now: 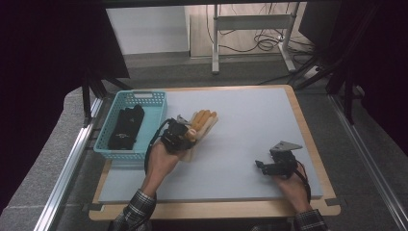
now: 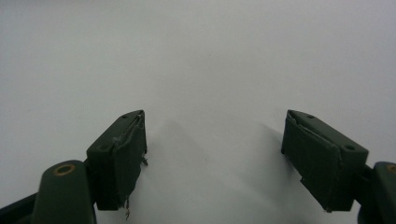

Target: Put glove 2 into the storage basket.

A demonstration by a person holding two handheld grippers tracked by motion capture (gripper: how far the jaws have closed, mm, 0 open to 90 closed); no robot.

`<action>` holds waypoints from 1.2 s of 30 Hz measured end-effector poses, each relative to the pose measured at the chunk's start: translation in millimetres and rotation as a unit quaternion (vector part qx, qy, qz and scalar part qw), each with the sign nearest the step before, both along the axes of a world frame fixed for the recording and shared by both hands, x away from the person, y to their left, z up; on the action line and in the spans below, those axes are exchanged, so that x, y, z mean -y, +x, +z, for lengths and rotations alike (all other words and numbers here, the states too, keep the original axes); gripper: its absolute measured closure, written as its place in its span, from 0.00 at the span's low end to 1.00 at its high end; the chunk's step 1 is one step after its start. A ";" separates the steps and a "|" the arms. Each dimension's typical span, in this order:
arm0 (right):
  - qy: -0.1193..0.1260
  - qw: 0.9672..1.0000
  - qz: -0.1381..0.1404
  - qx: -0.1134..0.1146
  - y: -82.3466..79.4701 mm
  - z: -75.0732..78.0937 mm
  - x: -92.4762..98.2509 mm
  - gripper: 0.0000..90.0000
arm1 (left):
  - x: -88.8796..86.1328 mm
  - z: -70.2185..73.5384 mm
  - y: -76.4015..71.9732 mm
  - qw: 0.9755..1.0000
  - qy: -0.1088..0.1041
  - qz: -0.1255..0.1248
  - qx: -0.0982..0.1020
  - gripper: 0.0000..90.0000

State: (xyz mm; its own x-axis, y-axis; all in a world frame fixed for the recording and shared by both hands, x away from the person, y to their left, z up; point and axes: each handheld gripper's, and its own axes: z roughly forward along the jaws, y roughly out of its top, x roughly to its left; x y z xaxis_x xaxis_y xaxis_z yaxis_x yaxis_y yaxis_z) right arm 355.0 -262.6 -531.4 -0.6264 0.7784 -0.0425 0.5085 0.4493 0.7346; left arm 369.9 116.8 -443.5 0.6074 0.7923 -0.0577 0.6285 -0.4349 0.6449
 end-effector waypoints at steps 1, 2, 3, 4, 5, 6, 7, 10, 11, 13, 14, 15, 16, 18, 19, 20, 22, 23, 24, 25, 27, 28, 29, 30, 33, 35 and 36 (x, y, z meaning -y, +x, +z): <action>0.000 1.000 0.000 0.000 0.0 0.0 0.0 0.24 | -3.4 3.7 1.3 1.000 0.001 0.005 0.002 0.76; 0.000 1.000 0.000 0.000 -0.1 0.0 0.0 0.24 | -6.3 6.6 2.3 1.000 0.002 0.007 0.004 0.76; 0.000 1.000 0.000 0.000 0.0 0.0 0.0 0.24 | -11.2 10.9 3.8 1.000 0.002 0.013 0.006 0.76; 0.000 1.000 0.000 0.000 0.0 0.0 0.1 0.24 | -15.0 14.0 5.0 1.000 0.001 0.017 0.007 0.76; 0.000 1.000 0.000 0.000 0.0 0.0 0.1 0.24 | -20.1 17.8 6.7 1.000 0.001 0.021 0.009 0.76; 0.000 1.000 0.000 0.000 0.0 0.0 0.1 0.24 | -23.0 19.8 7.5 1.000 0.000 0.024 0.009 0.76; 0.000 1.000 0.000 0.000 0.0 0.0 0.0 0.24 | -28.1 23.0 8.9 1.000 0.001 0.030 0.009 0.76; 0.000 1.000 0.000 0.000 0.0 0.0 0.1 0.24 | -40.2 29.4 11.5 0.999 0.006 0.046 0.011 0.76; 0.000 1.000 0.000 0.000 0.0 0.0 0.1 0.24 | -44.1 31.1 12.3 0.999 0.007 0.050 0.011 0.76; 0.000 1.000 0.000 0.000 -0.1 0.0 0.1 0.24 | -56.0 35.4 14.6 0.998 0.006 0.066 0.012 0.76; 0.000 1.000 0.000 0.000 -0.1 0.0 0.1 0.24 | -61.6 37.2 15.5 0.997 0.006 0.072 0.011 0.75; 0.000 1.000 0.000 0.000 -0.1 0.0 0.1 0.24 | -67.3 38.9 16.4 0.997 0.010 0.079 0.011 0.75; 0.000 1.000 0.000 0.000 -0.1 0.0 0.1 0.24 | -73.1 40.3 17.2 0.996 0.015 0.087 0.011 0.75; 0.000 1.000 0.000 0.000 -0.1 0.0 0.0 0.24 | -85.3 42.4 18.9 0.994 0.023 0.102 0.007 0.75; 0.000 1.000 0.000 0.000 -0.1 0.0 0.0 0.24 | -91.4 42.8 19.8 0.993 0.025 0.112 0.004 0.75; 0.000 1.000 0.000 0.000 -0.1 0.0 0.0 0.24 | -98.1 43.0 21.3 0.992 0.030 0.119 0.002 0.75; 0.000 1.000 0.000 0.000 -0.1 0.0 0.0 0.24 | -110.2 42.5 24.3 0.990 0.033 0.138 -0.006 0.74; 0.000 1.000 0.000 0.000 -0.1 0.0 0.1 0.24 | -115.6 41.8 26.0 0.988 0.037 0.148 -0.010 0.74; 0.000 1.000 0.000 0.000 -0.1 0.0 0.0 0.24 | -121.0 40.8 28.1 0.987 0.042 0.156 -0.015 0.74; 0.000 1.000 0.000 0.000 -0.1 0.0 0.1 0.24 | -125.6 39.2 30.3 0.985 0.044 0.164 -0.019 0.74; 0.000 1.000 0.000 0.000 -0.1 0.0 0.1 0.24 | -133.7 33.6 36.1 0.982 0.051 0.179 -0.030 0.74; 0.000 1.000 0.000 0.000 -0.1 0.0 0.1 0.24 | -135.7 31.2 38.3 0.981 0.054 0.183 -0.034 0.74; 0.000 1.000 0.000 0.000 -0.1 0.0 0.0 0.24 | -137.9 27.4 41.6 0.980 0.058 0.188 -0.040 0.73; 0.000 1.000 0.000 0.000 -0.1 0.0 0.1 0.24 | -139.4 23.2 45.2 0.979 0.062 0.191 -0.046 0.73; 0.000 1.000 0.000 0.000 -0.1 0.0 0.1 0.24 | -143.2 8.8 57.8 0.975 0.074 0.200 -0.066 0.73; 0.000 1.000 0.000 0.000 -0.1 0.0 0.1 0.24 | -144.5 -0.7 65.8 0.972 0.078 0.205 -0.079 0.73; 0.000 1.000 0.000 0.000 -0.1 0.0 0.1 0.24 | -144.7 -4.3 68.8 0.971 0.079 0.208 -0.083 0.73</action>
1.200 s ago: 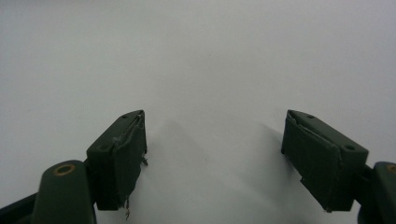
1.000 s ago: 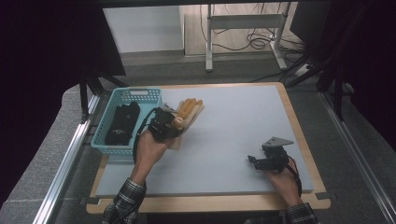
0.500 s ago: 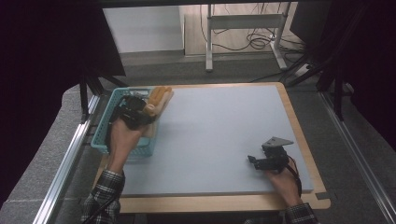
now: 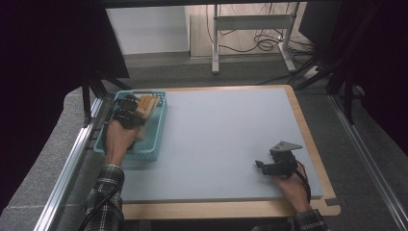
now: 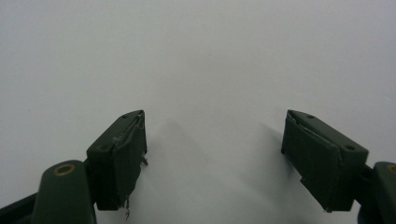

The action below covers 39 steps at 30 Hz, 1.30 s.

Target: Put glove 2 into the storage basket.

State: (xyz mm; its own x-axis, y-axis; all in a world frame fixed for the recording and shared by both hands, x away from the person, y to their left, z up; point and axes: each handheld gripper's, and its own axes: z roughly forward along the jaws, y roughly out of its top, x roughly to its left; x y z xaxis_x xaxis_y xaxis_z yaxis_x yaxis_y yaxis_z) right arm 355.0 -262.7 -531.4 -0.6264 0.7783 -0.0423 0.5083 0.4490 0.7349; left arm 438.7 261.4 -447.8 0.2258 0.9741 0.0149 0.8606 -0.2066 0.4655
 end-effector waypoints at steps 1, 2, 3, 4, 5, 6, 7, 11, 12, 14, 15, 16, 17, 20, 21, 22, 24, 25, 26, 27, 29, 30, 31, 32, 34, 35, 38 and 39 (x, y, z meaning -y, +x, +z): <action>0.000 1.000 0.000 0.000 0.0 0.0 0.0 0.24 | 0.2 -4.6 3.8 1.000 0.001 0.003 -0.006 0.73; 0.000 1.000 0.000 0.000 0.0 0.0 0.0 0.24 | 0.4 -9.2 7.6 1.000 0.003 0.003 -0.013 0.72; 0.000 1.000 0.000 0.000 0.0 0.0 0.0 0.24 | 1.3 -13.7 11.1 1.000 0.002 0.003 -0.019 0.72; 0.000 1.000 0.000 0.000 0.0 0.0 0.0 0.24 | 2.0 -17.1 13.6 1.000 0.003 0.001 -0.024 0.72; 0.000 1.000 0.000 0.000 0.0 0.0 0.0 0.24 | 4.0 -22.5 17.8 0.999 0.005 -0.003 -0.034 0.71; 0.000 1.000 0.000 0.000 0.0 0.0 0.0 0.24 | 5.9 -26.2 20.6 0.999 0.008 -0.004 -0.041 0.70; 0.000 1.000 0.000 0.000 0.0 0.0 0.0 0.24 | 7.7 -29.4 23.1 0.999 0.010 -0.005 -0.044 0.70; 0.000 1.000 0.000 0.000 0.0 0.0 0.1 0.24 | 16.2 -41.1 31.7 0.998 0.005 -0.016 -0.057 0.67; 0.000 1.000 0.000 0.000 0.0 0.0 0.1 0.24 | 17.8 -43.1 32.9 0.998 0.007 -0.019 -0.062 0.64; 0.000 1.000 0.000 0.000 0.0 0.0 0.0 0.24 | 20.8 -48.9 35.9 0.997 0.009 -0.025 -0.077 0.54; 0.000 1.000 0.000 0.000 0.0 0.0 0.0 0.24 | 20.5 -52.6 37.4 0.996 0.010 -0.028 -0.088 0.48; 0.000 1.000 0.000 0.000 0.0 0.0 0.1 0.24 | 19.1 -53.6 37.8 0.996 0.013 -0.023 -0.088 0.44; 0.000 1.000 0.000 0.000 0.0 0.0 0.1 0.24 | 16.5 -54.4 37.9 0.996 0.017 -0.016 -0.089 0.39; 0.000 1.000 0.000 0.000 0.0 0.0 0.0 0.24 | 7.5 -50.1 34.3 0.995 0.001 -0.017 -0.097 0.19; 0.000 1.000 0.000 0.000 0.0 0.0 0.0 0.24 | 4.9 -46.1 32.1 0.995 -0.012 -0.020 -0.092 0.15; 0.000 1.000 0.000 0.000 0.0 0.0 0.0 0.24 | 2.5 -40.7 29.8 0.996 -0.022 -0.025 -0.088 0.14; 0.000 1.000 0.000 0.000 0.0 0.0 0.0 0.24 | -0.4 -29.2 25.1 0.996 -0.038 -0.030 -0.070 0.14; 0.000 1.000 0.000 0.000 0.0 0.0 -0.1 0.24 | -1.6 -24.1 23.5 0.997 -0.040 -0.035 -0.063 0.14; 0.000 1.000 0.000 0.000 0.0 0.0 -0.1 0.24 | -2.8 -15.9 20.3 0.997 -0.045 -0.035 -0.050 0.15; 0.000 1.000 0.000 0.000 -0.1 0.0 -0.1 0.24 | -4.5 -7.8 17.4 0.998 -0.044 -0.035 -0.037 0.19; 0.000 1.000 0.000 0.001 0.0 -0.1 -0.1 0.24 | -7.3 2.6 13.9 0.999 -0.043 -0.028 -0.017 0.28; 0.000 1.000 0.000 0.001 0.0 -0.1 -0.1 0.24 | -8.6 5.2 13.0 0.999 -0.041 -0.027 -0.012 0.36; 0.000 1.000 0.000 0.000 -0.1 0.0 -0.1 0.24 | -9.4 7.0 12.0 0.999 -0.041 -0.022 -0.009 0.42; 0.000 1.000 0.000 0.001 -0.1 -0.1 -0.1 0.24 | -10.1 7.4 11.4 0.999 -0.036 -0.020 -0.008 0.49; 0.000 1.000 0.000 0.001 -0.1 -0.1 -0.1 0.24 | -10.3 3.8 11.1 1.000 -0.018 -0.013 -0.010 0.67; 0.000 1.000 0.000 0.000 -0.1 0.0 -0.1 0.24 | -10.7 0.4 11.6 1.000 -0.006 -0.010 -0.012 0.72; 0.000 1.000 0.000 0.000 0.0 -0.1 0.0 0.24 | -12.1 -12.5 14.3 1.000 0.011 0.002 -0.020 0.92; 0.000 1.000 0.000 0.000 -0.1 0.0 0.0 0.24 | -13.3 -16.7 15.7 1.000 0.011 0.004 -0.024 0.96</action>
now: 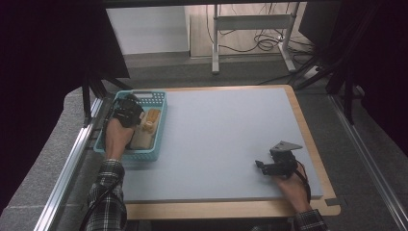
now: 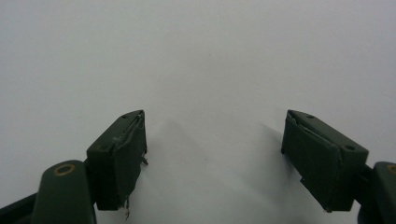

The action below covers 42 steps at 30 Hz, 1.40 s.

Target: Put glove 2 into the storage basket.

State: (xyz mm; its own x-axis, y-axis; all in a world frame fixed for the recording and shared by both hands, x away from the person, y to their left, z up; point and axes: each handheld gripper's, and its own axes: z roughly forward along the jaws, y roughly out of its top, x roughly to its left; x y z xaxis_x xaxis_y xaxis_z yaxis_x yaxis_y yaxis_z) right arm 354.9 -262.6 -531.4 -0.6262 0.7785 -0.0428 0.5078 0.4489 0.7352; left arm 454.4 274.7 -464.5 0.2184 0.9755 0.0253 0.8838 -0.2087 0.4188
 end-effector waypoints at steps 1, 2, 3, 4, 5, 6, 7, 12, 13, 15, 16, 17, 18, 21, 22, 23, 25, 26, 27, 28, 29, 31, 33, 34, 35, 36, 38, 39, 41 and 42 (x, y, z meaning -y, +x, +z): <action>0.000 1.000 0.000 0.000 0.0 0.0 0.0 0.24 | -1.1 -4.0 1.4 1.000 -0.001 0.002 -0.004 0.98; 0.000 1.000 0.000 0.000 0.0 0.0 0.0 0.24 | -1.6 -7.7 2.7 1.000 0.000 0.006 -0.007 0.99; 0.000 1.000 0.000 0.000 0.0 0.0 0.0 0.24 | -1.8 -11.0 4.0 1.000 -0.002 0.007 -0.011 1.00; 0.000 1.000 0.000 0.000 0.0 0.0 0.0 0.24 | -1.1 -14.3 5.3 1.000 -0.004 0.008 -0.014 1.00; 0.000 1.000 0.000 0.000 0.0 0.0 0.0 0.24 | -0.5 -15.9 6.0 1.000 -0.005 0.008 -0.015 1.00; 0.000 1.000 0.000 0.000 0.0 0.0 0.0 0.24 | -0.5 -15.9 6.0 1.000 -0.005 0.008 -0.015 1.00; 0.000 1.000 0.000 0.000 0.0 0.0 0.0 0.24 | 2.3 -19.4 8.0 1.000 -0.008 0.007 -0.018 1.00; 0.000 1.000 0.000 0.000 0.0 0.0 0.0 0.24 | 11.6 -25.5 14.4 1.000 -0.022 0.002 -0.018 1.00; 0.000 1.000 0.000 0.000 0.0 0.0 0.0 0.24 | 13.6 -26.4 15.9 1.000 -0.022 0.001 -0.019 1.00; 0.000 1.000 0.000 0.000 0.0 0.0 0.0 0.24 | 17.0 -27.5 18.4 1.000 -0.025 -0.001 -0.019 1.00; 0.000 1.000 0.000 0.000 0.0 0.0 0.0 0.24 | 18.8 -28.1 19.1 1.000 -0.025 0.001 -0.019 1.00; 0.000 1.000 0.000 0.000 0.0 0.0 0.0 0.24 | 19.9 -28.4 19.6 0.999 -0.026 0.002 -0.019 1.00; 0.000 1.000 0.000 0.000 0.0 0.0 0.1 0.24 | 20.3 -28.2 19.8 0.999 -0.030 0.002 -0.019 1.00; 0.000 1.000 0.000 0.000 0.0 0.0 0.0 0.24 | 18.6 -28.7 18.9 0.999 -0.036 0.001 -0.017 1.00; 0.000 1.000 0.000 0.000 0.0 0.0 0.0 0.24 | 16.4 -29.5 18.4 0.999 -0.042 0.001 -0.016 1.00; 0.000 1.000 0.000 0.000 0.0 0.0 0.0 0.24 | 15.3 -30.3 18.0 0.999 -0.045 0.002 -0.015 1.00; 0.000 1.000 0.000 0.000 0.0 0.0 0.0 0.24 | 12.9 -32.7 17.4 0.999 -0.049 0.006 -0.014 1.00; 0.000 1.000 0.000 0.000 0.0 0.0 0.0 0.24 | 11.9 -33.7 17.3 0.999 -0.048 0.005 -0.016 1.00; 0.000 1.000 0.000 0.000 0.0 0.0 0.0 0.24 | 11.3 -34.6 17.2 0.999 -0.047 0.006 -0.016 1.00; 0.000 1.000 0.000 0.000 0.0 0.0 0.0 0.24 | 10.9 -35.2 17.2 0.999 -0.046 0.005 -0.016 1.00; 0.000 1.000 0.000 0.000 0.0 0.0 0.0 0.24 | 10.6 -35.8 17.2 0.999 -0.045 0.005 -0.015 1.00; 0.000 1.000 0.000 0.000 0.0 0.0 0.0 0.24 | 10.4 -35.6 17.1 0.999 -0.042 0.004 -0.014 0.99; 0.000 1.000 0.000 0.000 0.0 0.0 0.0 0.24 | 10.3 -34.8 17.1 0.999 -0.036 0.003 -0.013 0.98; 0.000 1.000 0.000 0.000 0.0 0.0 0.0 0.24 | 10.0 -34.1 17.0 0.999 -0.034 0.004 -0.011 0.96; 0.000 1.000 0.000 0.000 0.0 0.0 0.0 0.24 | 9.5 -33.2 16.7 0.999 -0.033 0.005 -0.010 0.94; 0.000 1.000 0.000 0.000 0.0 0.0 0.0 0.24 | 8.6 -32.3 16.4 0.999 -0.032 0.005 -0.009 0.93; 0.000 1.000 0.000 0.000 0.0 0.0 0.0 0.24 | 6.6 -30.4 15.4 1.000 -0.027 0.005 -0.004 0.88; 0.000 1.000 0.000 0.000 0.0 0.0 0.0 0.24 | 5.8 -29.6 14.6 1.000 -0.028 0.009 -0.002 0.86; 0.000 1.000 0.000 0.000 0.0 0.0 0.0 0.24 | 3.2 -27.9 13.1 1.000 -0.026 0.010 0.005 0.82; 0.000 1.000 0.000 0.000 0.0 0.0 0.0 0.24 | 2.2 -27.3 12.2 1.000 -0.026 0.012 0.007 0.80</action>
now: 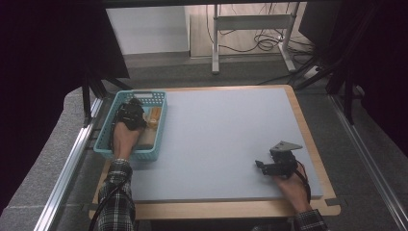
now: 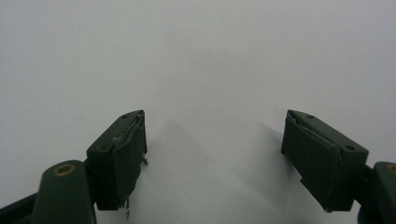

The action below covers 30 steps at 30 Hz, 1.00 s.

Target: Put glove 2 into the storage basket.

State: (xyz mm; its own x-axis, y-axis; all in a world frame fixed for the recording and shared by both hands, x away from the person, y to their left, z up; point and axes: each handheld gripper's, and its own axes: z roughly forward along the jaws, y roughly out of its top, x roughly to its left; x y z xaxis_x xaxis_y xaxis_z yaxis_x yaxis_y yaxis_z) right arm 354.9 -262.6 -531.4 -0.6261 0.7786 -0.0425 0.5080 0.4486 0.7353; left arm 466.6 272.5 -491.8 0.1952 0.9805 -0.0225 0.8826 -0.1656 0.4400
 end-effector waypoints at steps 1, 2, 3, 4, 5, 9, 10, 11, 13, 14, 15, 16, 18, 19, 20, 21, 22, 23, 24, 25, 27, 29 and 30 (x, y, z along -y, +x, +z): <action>0.000 1.000 0.000 0.000 0.0 0.0 0.0 0.24 | -1.6 0.7 -0.5 1.000 0.004 -0.002 0.002 0.78; 0.000 1.000 0.000 0.000 0.0 0.0 0.0 0.24 | -2.3 1.3 -1.4 1.000 0.005 0.000 0.003 0.76; 0.000 1.000 0.000 0.000 0.0 0.0 0.0 0.24 | -3.3 1.8 -2.1 1.000 0.008 0.001 0.005 0.74; 0.000 1.000 0.000 0.000 0.0 0.0 0.0 0.24 | -4.2 2.3 -2.8 1.000 0.010 0.004 0.007 0.72; 0.000 1.000 0.000 0.000 0.0 0.0 0.0 0.24 | -5.3 2.9 -3.5 1.000 0.011 0.005 0.009 0.70; 0.000 1.000 0.000 0.000 0.0 0.0 0.0 0.24 | -11.0 7.0 -6.5 1.000 0.010 0.009 0.014 0.64; 0.000 1.000 0.000 0.000 0.0 0.0 0.0 0.24 | -11.0 7.0 -6.5 1.000 0.010 0.009 0.014 0.61; 0.000 1.000 0.000 0.000 0.0 0.0 0.0 0.24 | -12.8 8.7 -7.8 1.000 0.011 0.010 0.017 0.60; 0.000 1.000 0.000 0.000 0.0 0.0 0.0 0.24 | -14.8 10.9 -9.4 1.000 0.010 0.011 0.020 0.57; 0.000 1.000 0.000 0.000 0.0 0.0 0.0 0.24 | -16.5 12.4 -10.3 1.000 0.009 0.010 0.024 0.55; 0.000 1.000 0.000 0.000 0.0 0.0 0.0 0.24 | -17.0 13.2 -11.0 1.000 0.007 0.013 0.025 0.54; 0.000 1.000 0.000 0.000 0.0 0.0 0.0 0.24 | -18.1 14.3 -11.7 1.000 0.007 0.014 0.027 0.53; 0.000 1.000 0.000 0.000 0.0 0.0 0.0 0.24 | -20.5 16.0 -13.2 0.999 0.006 0.017 0.031 0.49; 0.000 1.000 0.000 0.000 0.0 0.0 0.0 0.24 | -21.1 16.4 -13.7 0.999 0.006 0.018 0.032 0.48; 0.000 1.000 0.000 0.000 0.0 0.0 0.0 0.24 | -22.3 17.0 -14.4 0.999 0.005 0.018 0.033 0.47; 0.000 1.000 0.000 0.000 0.0 0.0 0.0 0.24 | -22.8 17.4 -15.3 0.999 0.002 0.022 0.034 0.46; 0.000 1.000 0.000 0.000 0.0 -0.1 0.0 0.24 | -24.2 18.2 -16.3 0.999 0.002 0.023 0.037 0.44; 0.000 1.000 0.000 0.000 0.0 0.0 0.0 0.24 | -25.2 18.9 -16.9 0.999 0.002 0.023 0.038 0.43; 0.000 1.000 0.000 0.000 0.0 -0.1 0.0 0.24 | -26.5 19.7 -18.0 0.999 -0.003 0.024 0.042 0.43; 0.000 1.000 0.000 0.001 0.0 -0.1 0.0 0.24 | -27.5 20.3 -18.6 0.999 -0.004 0.024 0.044 0.42; 0.000 1.000 0.000 0.000 0.0 0.0 0.0 0.24 | -29.1 21.8 -20.4 0.998 -0.010 0.025 0.049 0.40; 0.000 1.000 0.000 0.000 0.0 0.0 0.0 0.24 | -30.8 23.5 -21.9 0.998 -0.011 0.023 0.053 0.38; 0.000 1.000 0.000 0.001 0.0 -0.1 0.0 0.24 | -31.1 24.2 -22.7 0.998 -0.012 0.023 0.054 0.36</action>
State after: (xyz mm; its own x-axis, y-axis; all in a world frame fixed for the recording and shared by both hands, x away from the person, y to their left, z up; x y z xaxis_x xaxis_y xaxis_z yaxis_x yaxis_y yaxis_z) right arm 354.9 -262.6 -531.5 -0.6264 0.7783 -0.0438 0.5070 0.4494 0.7356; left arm 443.9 303.6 -467.6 0.1521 0.9880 -0.0267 0.8358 -0.1142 0.5370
